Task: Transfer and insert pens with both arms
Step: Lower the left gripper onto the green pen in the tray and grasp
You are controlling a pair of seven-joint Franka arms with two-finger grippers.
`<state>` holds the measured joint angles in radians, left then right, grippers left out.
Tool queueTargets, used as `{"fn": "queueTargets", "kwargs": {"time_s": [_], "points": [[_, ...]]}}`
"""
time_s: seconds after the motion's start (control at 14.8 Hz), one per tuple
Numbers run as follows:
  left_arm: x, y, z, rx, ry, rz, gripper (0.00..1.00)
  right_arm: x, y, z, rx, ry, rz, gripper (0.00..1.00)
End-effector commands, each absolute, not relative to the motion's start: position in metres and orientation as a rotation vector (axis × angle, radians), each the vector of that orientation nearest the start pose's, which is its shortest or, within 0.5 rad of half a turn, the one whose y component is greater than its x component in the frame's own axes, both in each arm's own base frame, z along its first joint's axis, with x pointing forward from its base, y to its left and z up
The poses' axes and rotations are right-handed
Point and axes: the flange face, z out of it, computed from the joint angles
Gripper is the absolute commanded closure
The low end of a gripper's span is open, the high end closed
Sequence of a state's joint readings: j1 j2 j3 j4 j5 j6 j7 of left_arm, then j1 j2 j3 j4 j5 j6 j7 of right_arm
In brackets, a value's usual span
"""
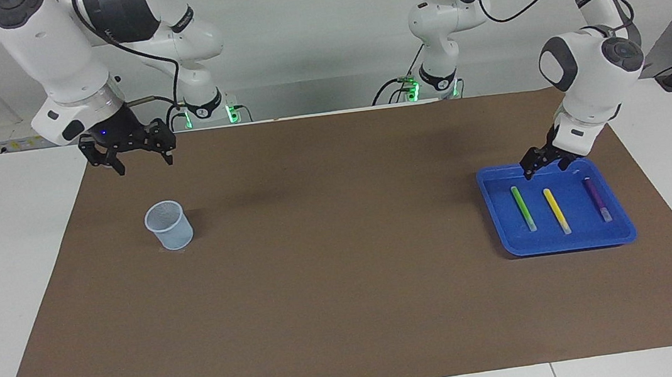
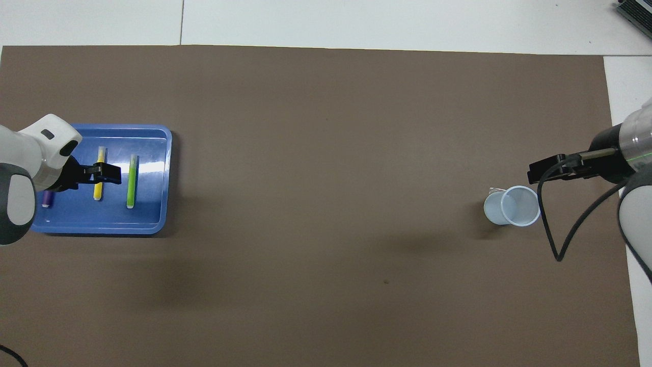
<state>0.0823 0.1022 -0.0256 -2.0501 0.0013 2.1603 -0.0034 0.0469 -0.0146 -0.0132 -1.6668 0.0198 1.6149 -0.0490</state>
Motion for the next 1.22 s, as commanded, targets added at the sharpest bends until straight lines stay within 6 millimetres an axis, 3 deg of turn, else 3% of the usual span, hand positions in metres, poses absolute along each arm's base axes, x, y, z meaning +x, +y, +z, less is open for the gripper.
{"fn": "queueTargets", "kwargs": {"time_s": [0.0,0.61,0.95,1.08,1.15], "points": [[0.574,0.027,0.366,-3.156,-0.066,-0.030,0.00,0.547,0.017,0.594,-3.127,-0.126,0.055,0.00],[0.590,0.007,0.309,-3.158,-0.009,-0.063,0.01,0.547,0.017,0.594,-3.127,-0.126,0.055,0.00],[0.594,0.007,0.292,-3.158,-0.010,-0.083,0.09,0.547,0.017,0.594,-3.127,-0.126,0.055,0.00],[0.594,0.007,0.290,-3.158,-0.001,-0.083,0.15,0.547,0.017,0.594,-3.127,-0.126,0.055,0.00],[0.593,0.008,0.290,-3.158,0.004,-0.081,0.24,0.547,0.017,0.594,-3.127,-0.126,0.053,0.00]]}}
